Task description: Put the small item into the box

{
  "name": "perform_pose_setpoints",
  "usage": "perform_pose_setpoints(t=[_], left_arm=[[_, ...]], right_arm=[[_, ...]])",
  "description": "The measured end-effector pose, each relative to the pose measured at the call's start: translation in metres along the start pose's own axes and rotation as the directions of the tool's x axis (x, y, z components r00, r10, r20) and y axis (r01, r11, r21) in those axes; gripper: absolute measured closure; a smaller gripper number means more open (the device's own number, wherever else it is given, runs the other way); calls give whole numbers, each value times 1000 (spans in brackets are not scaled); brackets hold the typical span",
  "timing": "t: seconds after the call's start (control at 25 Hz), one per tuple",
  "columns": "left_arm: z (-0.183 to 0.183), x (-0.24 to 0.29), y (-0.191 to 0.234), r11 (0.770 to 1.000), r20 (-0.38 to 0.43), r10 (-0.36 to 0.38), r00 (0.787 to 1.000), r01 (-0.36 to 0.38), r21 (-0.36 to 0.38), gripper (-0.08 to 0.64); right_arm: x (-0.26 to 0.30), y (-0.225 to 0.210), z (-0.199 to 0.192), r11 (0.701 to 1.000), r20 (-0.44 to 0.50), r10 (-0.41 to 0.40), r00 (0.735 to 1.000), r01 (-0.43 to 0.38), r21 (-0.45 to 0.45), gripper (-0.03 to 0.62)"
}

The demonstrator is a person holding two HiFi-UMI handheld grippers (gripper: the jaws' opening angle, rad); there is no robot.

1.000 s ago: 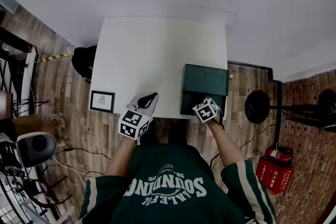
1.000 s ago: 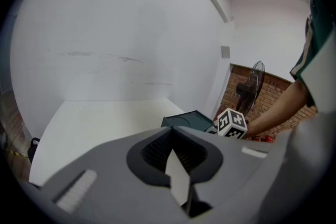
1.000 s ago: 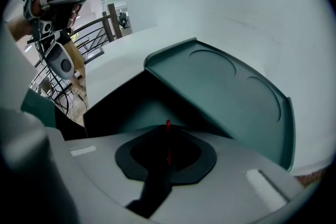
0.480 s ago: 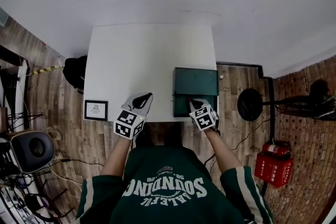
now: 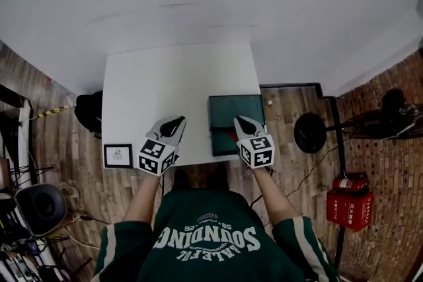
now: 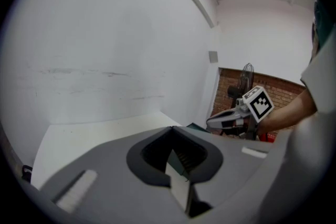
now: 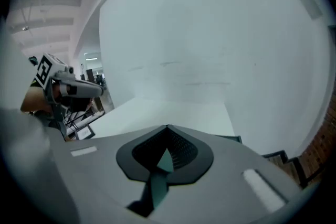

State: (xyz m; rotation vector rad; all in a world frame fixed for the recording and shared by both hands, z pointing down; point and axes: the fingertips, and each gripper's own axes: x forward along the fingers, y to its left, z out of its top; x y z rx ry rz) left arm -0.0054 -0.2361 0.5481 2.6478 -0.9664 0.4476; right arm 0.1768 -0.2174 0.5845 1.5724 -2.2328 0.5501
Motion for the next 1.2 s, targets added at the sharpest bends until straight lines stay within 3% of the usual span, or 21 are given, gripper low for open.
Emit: perform_pose_setpoints(t=[0.2,0.36,1.2], left_arm=[[15,3,3,1000,24,0,1000,0,13,508],[25,2,3,1000,44,3,999,-4,17,508],[17,7,2,1000,31,2,1000,-2,-2,508]], right_arm=[[-20,16,57,1000,148,25,989,-23,-20,591],[-28,18,72,999,196,32,980,-28,-21,591],[-28,18,66,999,192,44,980,-45,-1,591]])
